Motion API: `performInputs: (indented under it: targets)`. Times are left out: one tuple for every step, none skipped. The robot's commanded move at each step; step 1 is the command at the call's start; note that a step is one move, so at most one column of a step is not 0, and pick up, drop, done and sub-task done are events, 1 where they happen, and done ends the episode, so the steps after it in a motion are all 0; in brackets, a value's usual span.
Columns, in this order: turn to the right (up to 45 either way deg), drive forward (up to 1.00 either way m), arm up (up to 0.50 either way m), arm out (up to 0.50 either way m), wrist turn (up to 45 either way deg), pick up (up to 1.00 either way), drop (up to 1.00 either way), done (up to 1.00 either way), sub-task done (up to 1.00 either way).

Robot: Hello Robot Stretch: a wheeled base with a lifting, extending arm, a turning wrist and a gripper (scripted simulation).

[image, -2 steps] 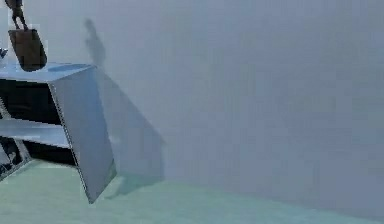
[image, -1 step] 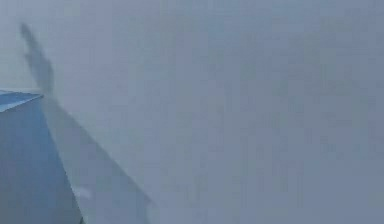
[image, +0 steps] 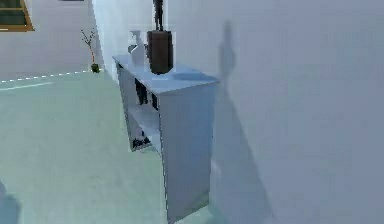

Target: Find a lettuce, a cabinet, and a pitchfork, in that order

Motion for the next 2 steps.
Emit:
performInputs:
  targets:
    - [-45.0,0.0,0.0,0.0,0.0,0.0,0.0,0.0,0.0]
    - [-3.0,0.0,0.0,0.0,0.0,0.0,0.0,0.0,0.0]
